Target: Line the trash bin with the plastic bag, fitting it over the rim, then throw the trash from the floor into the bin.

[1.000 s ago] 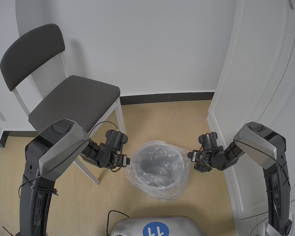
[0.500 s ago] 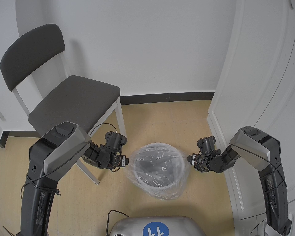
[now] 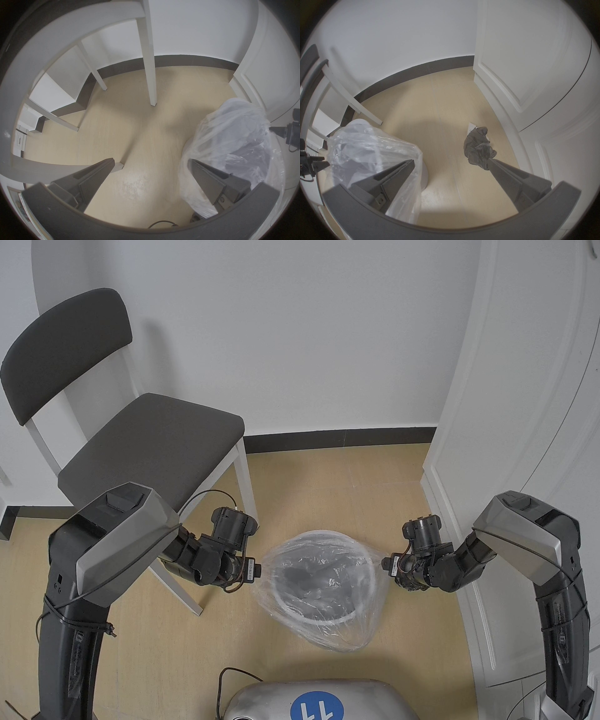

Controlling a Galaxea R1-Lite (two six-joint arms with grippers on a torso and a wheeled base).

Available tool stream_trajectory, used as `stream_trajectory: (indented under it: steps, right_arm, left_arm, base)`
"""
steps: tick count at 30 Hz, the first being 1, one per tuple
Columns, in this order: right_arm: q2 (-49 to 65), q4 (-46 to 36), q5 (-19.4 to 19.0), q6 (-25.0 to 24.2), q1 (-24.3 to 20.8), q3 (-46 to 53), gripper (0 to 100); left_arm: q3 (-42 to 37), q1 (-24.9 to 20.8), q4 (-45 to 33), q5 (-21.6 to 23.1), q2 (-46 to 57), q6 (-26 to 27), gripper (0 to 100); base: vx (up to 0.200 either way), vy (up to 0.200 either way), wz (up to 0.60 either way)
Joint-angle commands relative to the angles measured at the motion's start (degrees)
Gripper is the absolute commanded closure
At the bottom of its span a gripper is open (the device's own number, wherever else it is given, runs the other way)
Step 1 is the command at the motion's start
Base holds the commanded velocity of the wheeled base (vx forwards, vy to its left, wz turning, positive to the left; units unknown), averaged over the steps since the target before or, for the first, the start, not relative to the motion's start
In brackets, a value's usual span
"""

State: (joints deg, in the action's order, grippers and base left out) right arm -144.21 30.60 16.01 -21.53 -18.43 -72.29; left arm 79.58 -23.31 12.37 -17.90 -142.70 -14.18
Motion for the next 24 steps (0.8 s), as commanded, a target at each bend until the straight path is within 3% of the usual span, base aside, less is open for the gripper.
stream_trajectory:
  steps: [1, 5, 7, 11, 17, 24]
  right_arm:
    - [8.2, 1.7, 0.2, 2.3, -0.9, 5.5, 0]
    - [9.6, 5.0, 0.2, 3.2, -1.8, 7.7, 0]
    - [9.2, 13.0, 0.3, 4.1, -4.2, 10.3, 0]
    - [7.0, 19.1, 0.2, 4.3, -6.9, 11.7, 0]
    - [0.9, 19.9, 0.2, 6.1, -9.0, 8.3, 0]
    - [-5.3, 19.6, 0.2, 14.2, -8.5, -0.6, 0]
  left_arm:
    - [-2.3, -0.8, 0.2, 0.1, 5.1, 0.0, 0]
    - [-3.1, -1.0, 0.5, 0.1, 6.5, -0.1, 0]
    - [-5.2, -2.3, 3.3, 0.1, 7.7, 0.0, 0]
    - [-7.2, -4.7, 7.9, 0.2, 7.2, 0.0, 0]
    - [-7.8, -7.8, 13.6, 0.0, 2.7, 0.0, 0]
    - [-6.5, -7.6, 16.2, 0.0, 1.7, -0.4, 0]
  base:
    - [0.000, 0.000, 0.00]
    - [0.000, 0.000, 0.00]
    - [0.000, 0.000, 0.00]
    - [0.000, 0.000, 0.00]
    - [0.000, 0.000, 0.00]
    - [0.000, 0.000, 0.00]
